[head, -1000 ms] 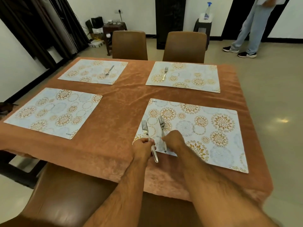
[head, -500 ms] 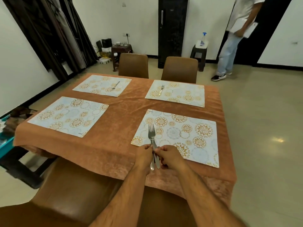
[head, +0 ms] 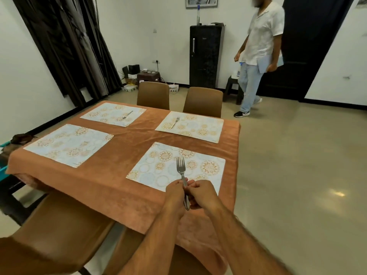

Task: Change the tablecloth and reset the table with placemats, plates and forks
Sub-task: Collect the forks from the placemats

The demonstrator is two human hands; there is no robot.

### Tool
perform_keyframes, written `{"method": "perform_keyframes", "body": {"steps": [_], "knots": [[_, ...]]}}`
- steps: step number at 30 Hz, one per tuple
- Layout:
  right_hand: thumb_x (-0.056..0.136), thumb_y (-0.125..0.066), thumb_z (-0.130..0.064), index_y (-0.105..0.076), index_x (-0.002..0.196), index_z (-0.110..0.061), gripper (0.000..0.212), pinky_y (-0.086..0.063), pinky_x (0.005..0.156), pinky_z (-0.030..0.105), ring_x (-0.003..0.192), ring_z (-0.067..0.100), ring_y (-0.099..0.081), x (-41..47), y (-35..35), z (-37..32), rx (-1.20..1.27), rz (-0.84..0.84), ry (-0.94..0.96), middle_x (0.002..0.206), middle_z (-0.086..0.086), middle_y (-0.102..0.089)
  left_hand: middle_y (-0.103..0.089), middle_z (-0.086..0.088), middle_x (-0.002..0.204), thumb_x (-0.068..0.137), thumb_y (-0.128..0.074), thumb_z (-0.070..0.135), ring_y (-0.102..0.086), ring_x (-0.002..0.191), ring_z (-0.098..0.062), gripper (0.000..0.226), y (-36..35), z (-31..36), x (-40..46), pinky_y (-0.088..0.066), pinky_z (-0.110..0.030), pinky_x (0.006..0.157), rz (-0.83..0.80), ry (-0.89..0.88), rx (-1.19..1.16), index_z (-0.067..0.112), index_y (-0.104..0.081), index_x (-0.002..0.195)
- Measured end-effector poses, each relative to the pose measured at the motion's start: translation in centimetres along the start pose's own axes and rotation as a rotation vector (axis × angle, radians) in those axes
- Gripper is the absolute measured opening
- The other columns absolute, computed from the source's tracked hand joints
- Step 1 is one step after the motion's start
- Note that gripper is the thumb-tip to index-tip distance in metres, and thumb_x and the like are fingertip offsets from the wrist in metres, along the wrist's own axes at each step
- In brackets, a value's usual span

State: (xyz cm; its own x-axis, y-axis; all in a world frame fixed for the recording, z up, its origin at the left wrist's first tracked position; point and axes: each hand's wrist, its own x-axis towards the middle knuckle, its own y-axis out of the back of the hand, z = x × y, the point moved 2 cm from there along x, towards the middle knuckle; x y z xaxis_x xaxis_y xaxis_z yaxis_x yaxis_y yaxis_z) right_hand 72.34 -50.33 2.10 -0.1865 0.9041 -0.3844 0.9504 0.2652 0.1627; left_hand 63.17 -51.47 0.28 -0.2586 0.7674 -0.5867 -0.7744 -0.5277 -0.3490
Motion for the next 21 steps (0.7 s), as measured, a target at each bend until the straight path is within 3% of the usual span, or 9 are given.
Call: {"method": "perform_keyframes", "body": {"steps": [5,8,9,12,15,18,21], "knots": [[0.090,-0.066,-0.009,-0.056,0.055,-0.012,0.037,-0.049,0.047,0.024,0.049,0.018,-0.054,1.2,10.0,1.5,-0.108,0.023,0.005,0.056,0.009,-0.057,-0.065,-0.009,0.067,0.101,-0.046,0.007,-0.063,0.054,-0.019,0.025,-9.5,-4.9,-1.9,-0.050,-0.024,0.045,0.008,-0.031,-0.122,0.003,-0.059,0.080],[0.090,-0.066,-0.010,-0.069,0.075,0.000,0.018,-0.061,0.070,0.044,0.073,0.030,-0.068,2.2,14.4,1.6,-0.171,-0.016,-0.017,0.077,0.018,-0.069,-0.060,-0.006,0.062,0.100,-0.044,0.005,-0.059,0.053,-0.019,0.026,-13.7,-7.1,-1.3,-0.052,-0.029,0.053,0.008,-0.018,-0.228,0.006,-0.054,0.077],[0.090,-0.066,-0.009,-0.070,0.086,0.006,0.016,-0.061,0.069,0.044,0.074,0.032,-0.069,2.5,15.6,1.5,-0.166,-0.039,-0.026,0.081,0.019,-0.070,-0.060,-0.005,0.061,0.100,-0.043,0.005,-0.058,0.053,-0.019,0.027,-14.8,-7.4,-0.9,-0.050,-0.029,0.053,0.026,-0.028,-0.224,0.007,-0.055,0.076],[0.093,-0.063,-0.006,-0.066,0.099,0.011,0.018,-0.050,0.044,0.025,0.048,0.017,-0.057,4.1,18.7,0.6,-0.188,-0.080,-0.017,0.067,0.013,-0.060,-0.056,-0.003,0.054,0.098,-0.044,0.006,-0.050,0.041,-0.017,0.031,-17.7,-7.2,0.9,-0.041,-0.023,0.043,0.103,-0.064,-0.153,0.008,-0.055,0.069],[0.091,-0.065,-0.008,-0.069,0.087,0.004,0.013,-0.045,0.044,0.023,0.039,0.013,-0.053,6.7,21.0,-0.5,-0.244,-0.079,0.042,0.060,0.010,-0.060,-0.054,-0.006,0.058,0.097,-0.044,0.004,-0.048,0.045,-0.018,0.025,-20.0,-6.2,3.2,-0.039,-0.025,0.046,0.191,-0.096,-0.142,0.007,-0.055,0.074],[0.089,-0.068,-0.010,-0.063,0.071,-0.006,0.020,-0.045,0.048,0.025,0.044,0.016,-0.054,10.8,22.6,-2.2,-0.296,-0.110,0.070,0.059,0.010,-0.059,-0.047,-0.006,0.061,0.100,-0.037,0.001,-0.045,0.048,-0.016,0.023,-22.3,-4.5,6.1,-0.042,-0.022,0.044,0.242,-0.137,-0.255,0.006,-0.052,0.084],[0.089,-0.067,-0.010,-0.062,0.068,-0.011,0.021,-0.047,0.052,0.027,0.054,0.019,-0.058,15.7,23.3,-4.4,-0.313,-0.152,0.096,0.064,0.009,-0.060,-0.046,-0.008,0.059,0.100,-0.037,0.000,-0.038,0.047,-0.015,0.030,-23.6,-2.5,10.0,-0.037,-0.024,0.048,0.325,-0.165,-0.287,0.006,-0.052,0.075]]}}
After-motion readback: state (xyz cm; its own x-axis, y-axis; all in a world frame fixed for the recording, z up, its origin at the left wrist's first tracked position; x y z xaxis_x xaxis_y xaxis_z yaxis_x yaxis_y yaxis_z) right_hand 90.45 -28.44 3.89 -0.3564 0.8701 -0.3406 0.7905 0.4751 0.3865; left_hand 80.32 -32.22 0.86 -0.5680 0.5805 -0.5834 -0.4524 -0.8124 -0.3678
